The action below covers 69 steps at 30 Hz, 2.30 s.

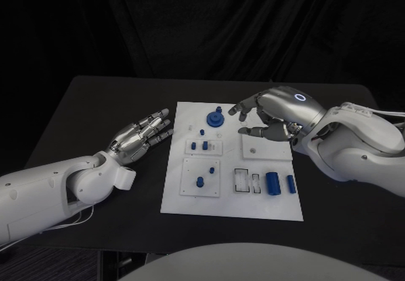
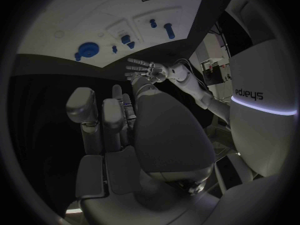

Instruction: Assemble the parts on the task board

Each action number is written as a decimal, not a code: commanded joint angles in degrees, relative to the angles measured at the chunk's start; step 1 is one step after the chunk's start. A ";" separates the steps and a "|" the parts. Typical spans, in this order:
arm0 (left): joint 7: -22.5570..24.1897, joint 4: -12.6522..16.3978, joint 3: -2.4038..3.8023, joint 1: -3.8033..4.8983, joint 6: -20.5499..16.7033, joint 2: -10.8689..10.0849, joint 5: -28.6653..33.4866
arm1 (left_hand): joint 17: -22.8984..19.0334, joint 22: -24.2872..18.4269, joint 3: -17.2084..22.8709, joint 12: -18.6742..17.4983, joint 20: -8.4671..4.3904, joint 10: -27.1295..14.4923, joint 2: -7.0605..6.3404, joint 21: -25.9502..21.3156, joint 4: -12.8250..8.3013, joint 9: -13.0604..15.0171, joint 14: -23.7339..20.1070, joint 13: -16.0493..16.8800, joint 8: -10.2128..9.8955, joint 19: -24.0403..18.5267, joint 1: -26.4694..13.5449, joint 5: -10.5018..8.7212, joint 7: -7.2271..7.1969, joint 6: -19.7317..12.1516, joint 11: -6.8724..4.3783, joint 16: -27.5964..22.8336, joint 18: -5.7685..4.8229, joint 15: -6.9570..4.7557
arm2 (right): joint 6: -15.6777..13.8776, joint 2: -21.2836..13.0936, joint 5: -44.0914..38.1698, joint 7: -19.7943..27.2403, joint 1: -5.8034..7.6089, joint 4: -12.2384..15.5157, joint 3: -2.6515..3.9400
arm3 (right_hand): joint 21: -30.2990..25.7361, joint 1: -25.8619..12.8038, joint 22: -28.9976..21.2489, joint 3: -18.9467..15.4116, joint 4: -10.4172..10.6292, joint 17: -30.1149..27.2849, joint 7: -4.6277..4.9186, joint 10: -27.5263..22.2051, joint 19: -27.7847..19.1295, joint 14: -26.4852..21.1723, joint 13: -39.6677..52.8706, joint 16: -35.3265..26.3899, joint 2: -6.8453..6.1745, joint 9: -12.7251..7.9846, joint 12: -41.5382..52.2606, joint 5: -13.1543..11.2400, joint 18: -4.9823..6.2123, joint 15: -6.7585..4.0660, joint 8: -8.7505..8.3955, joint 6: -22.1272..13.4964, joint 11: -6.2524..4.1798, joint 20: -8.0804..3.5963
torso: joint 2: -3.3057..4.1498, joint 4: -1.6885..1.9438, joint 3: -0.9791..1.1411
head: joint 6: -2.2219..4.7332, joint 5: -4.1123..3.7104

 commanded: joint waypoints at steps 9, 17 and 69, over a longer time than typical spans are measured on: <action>2.98 0.91 0.05 -0.07 -1.62 -0.20 0.20 | -0.02 -0.57 -0.17 0.88 -0.55 0.45 0.45 -0.07 -0.31 0.11 -0.09 0.13 0.63 -0.15 0.00 0.31 0.21 0.93 0.57 -0.11 -0.13 -0.40 | -0.23 -6.55 17.27 -6.22 -4.22 -1.05 -0.09 | 1.98 -5.99 7.79 -1.79 0.65 7.32 -1.70 16.49 1.82 3.95 40.78 4.96 1.11 2.73 41.62 -1.15 0.10 -2.96 5.91 10.27 -4.14 -2.60 | -0.07 -0.15 -0.16 | 0.01 -3.71; 6.42 1.48 0.05 -0.07 -2.65 -0.55 -2.00 | 0.05 -0.19 -0.71 2.41 -2.24 1.24 0.35 0.12 0.53 0.32 0.06 0.30 1.44 0.10 -0.55 0.34 0.25 3.14 0.73 0.01 -0.50 -1.66 | 5.59 -9.29 10.76 -16.15 -8.48 -0.46 -0.10 | 17.50 -16.98 11.18 -4.58 1.02 30.12 -3.14 35.87 7.92 11.70 75.94 19.75 0.23 8.10 62.71 -1.66 -2.40 -3.15 12.83 13.39 -4.51 -2.92 | -0.10 -0.15 -0.33 | 0.01 -6.17; 8.41 4.52 0.05 0.11 -6.31 -3.07 -12.25 | -0.10 -0.88 -1.05 3.40 -6.51 2.33 0.30 0.16 4.54 0.31 -0.23 0.38 1.16 0.10 2.35 0.47 1.24 5.69 1.96 -0.21 -3.55 -3.07 | 17.56 -5.99 -3.85 -32.34 -15.56 3.23 -0.16 | 30.31 -37.96 14.27 -6.21 1.38 30.12 -6.16 35.87 12.34 11.70 75.94 19.75 -2.80 22.43 62.71 1.10 -4.80 -6.57 18.80 16.28 -7.30 -6.17 | -0.04 -0.15 -0.29 | 0.01 -8.29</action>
